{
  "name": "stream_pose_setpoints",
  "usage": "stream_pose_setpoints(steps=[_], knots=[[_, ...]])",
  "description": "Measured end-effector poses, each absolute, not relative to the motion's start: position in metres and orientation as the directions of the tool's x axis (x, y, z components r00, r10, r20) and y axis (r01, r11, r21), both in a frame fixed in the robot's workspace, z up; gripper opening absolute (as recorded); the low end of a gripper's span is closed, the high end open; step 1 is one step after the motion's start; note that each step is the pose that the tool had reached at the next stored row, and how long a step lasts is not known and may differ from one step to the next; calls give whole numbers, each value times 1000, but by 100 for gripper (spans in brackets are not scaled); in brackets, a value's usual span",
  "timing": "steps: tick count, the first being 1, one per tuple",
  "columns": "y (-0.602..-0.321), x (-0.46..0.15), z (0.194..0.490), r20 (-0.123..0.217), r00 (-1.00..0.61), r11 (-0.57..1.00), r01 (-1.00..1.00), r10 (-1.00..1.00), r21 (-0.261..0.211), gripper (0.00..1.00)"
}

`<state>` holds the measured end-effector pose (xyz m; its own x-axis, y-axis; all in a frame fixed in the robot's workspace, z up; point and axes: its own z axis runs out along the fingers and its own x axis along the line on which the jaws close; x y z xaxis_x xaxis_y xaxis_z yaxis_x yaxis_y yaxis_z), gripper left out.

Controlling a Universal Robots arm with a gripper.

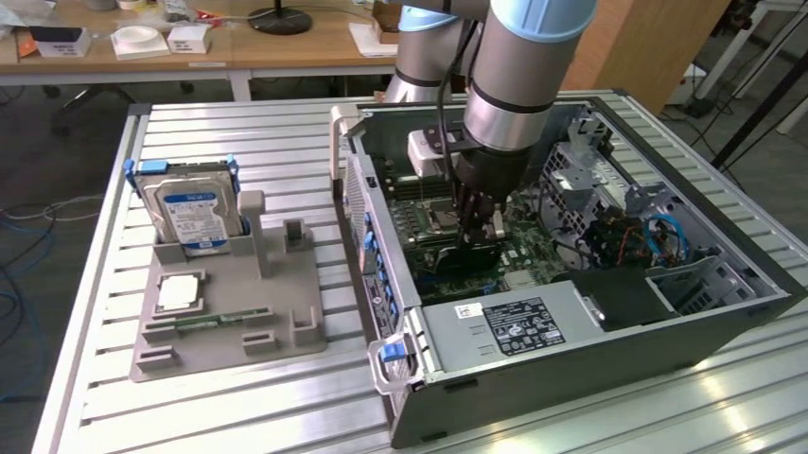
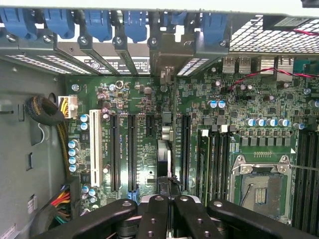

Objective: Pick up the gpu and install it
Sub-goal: 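Press down on the gpu until it lock into place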

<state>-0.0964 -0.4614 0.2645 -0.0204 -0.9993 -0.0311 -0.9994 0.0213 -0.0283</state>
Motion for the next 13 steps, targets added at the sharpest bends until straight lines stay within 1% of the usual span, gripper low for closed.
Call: stream_pose_setpoints(steps=[2, 5, 13], knots=[[-461, -96, 265, -31, -21, 21, -999, -999, -24, 11], [-461, -94, 267, -30, -21, 21, -1000, -999, -4, 11], [-461, -94, 266, -30, -21, 21, -1000, -999, -3, 11]])
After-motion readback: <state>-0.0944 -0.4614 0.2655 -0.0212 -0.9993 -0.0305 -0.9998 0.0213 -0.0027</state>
